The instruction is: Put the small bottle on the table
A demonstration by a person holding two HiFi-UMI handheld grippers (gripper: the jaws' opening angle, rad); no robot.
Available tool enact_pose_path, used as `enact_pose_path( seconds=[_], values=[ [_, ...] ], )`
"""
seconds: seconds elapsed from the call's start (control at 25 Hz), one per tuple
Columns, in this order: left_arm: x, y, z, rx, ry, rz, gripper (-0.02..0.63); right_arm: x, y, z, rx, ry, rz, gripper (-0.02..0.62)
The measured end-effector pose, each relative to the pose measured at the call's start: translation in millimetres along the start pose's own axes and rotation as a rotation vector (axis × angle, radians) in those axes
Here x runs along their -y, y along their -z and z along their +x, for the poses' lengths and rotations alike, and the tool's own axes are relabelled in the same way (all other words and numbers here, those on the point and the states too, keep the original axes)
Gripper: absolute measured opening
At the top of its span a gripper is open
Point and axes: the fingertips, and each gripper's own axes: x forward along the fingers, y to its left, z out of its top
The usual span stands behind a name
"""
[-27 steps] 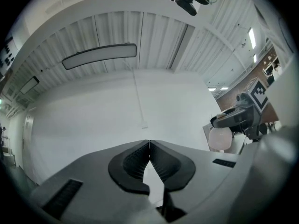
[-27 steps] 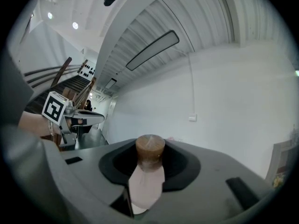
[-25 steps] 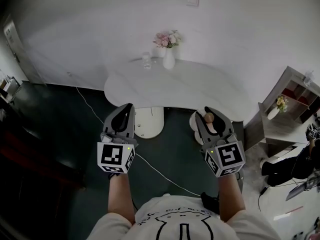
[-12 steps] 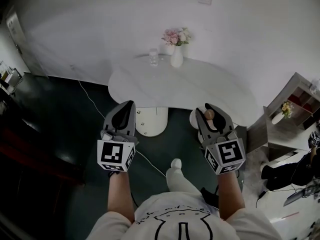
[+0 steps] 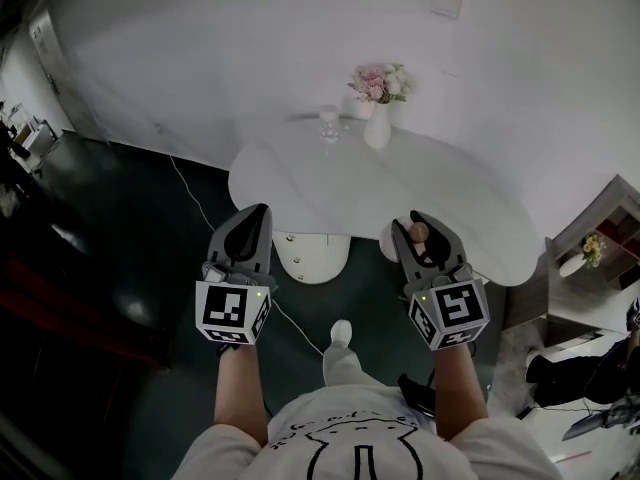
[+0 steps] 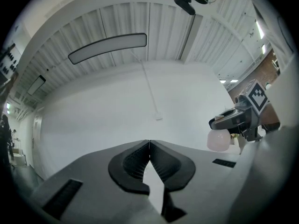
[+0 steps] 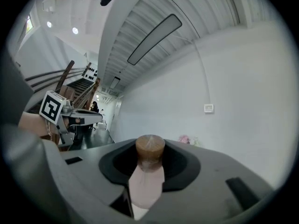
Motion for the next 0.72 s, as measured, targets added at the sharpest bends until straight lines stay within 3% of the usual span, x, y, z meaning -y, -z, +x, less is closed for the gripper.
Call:
enact_pose_path(
  seconds=[0.72],
  values=[
    [-80, 63, 200, -0.073, -0.022, -0.032, 0.003, 95, 51, 206, -0.085, -0.051, 0.071, 0.120]
  ],
)
